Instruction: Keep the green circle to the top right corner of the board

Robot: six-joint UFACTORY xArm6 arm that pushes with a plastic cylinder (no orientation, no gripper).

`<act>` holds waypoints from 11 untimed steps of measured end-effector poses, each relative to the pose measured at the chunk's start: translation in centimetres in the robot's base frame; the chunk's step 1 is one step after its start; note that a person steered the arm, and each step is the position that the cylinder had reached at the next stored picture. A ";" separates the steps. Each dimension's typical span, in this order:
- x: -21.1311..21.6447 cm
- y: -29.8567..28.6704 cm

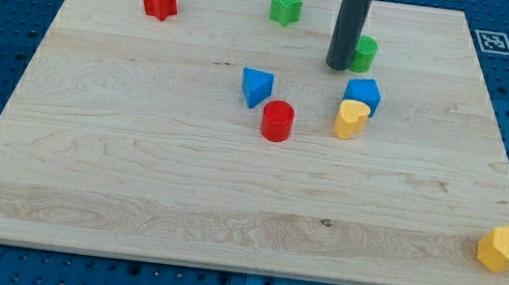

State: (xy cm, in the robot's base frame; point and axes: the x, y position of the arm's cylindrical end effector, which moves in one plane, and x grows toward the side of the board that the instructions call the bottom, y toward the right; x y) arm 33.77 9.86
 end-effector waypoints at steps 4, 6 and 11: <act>-0.3 3.3; -1.8 4.2; -6.4 10.2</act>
State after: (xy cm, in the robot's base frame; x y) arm 27.33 20.09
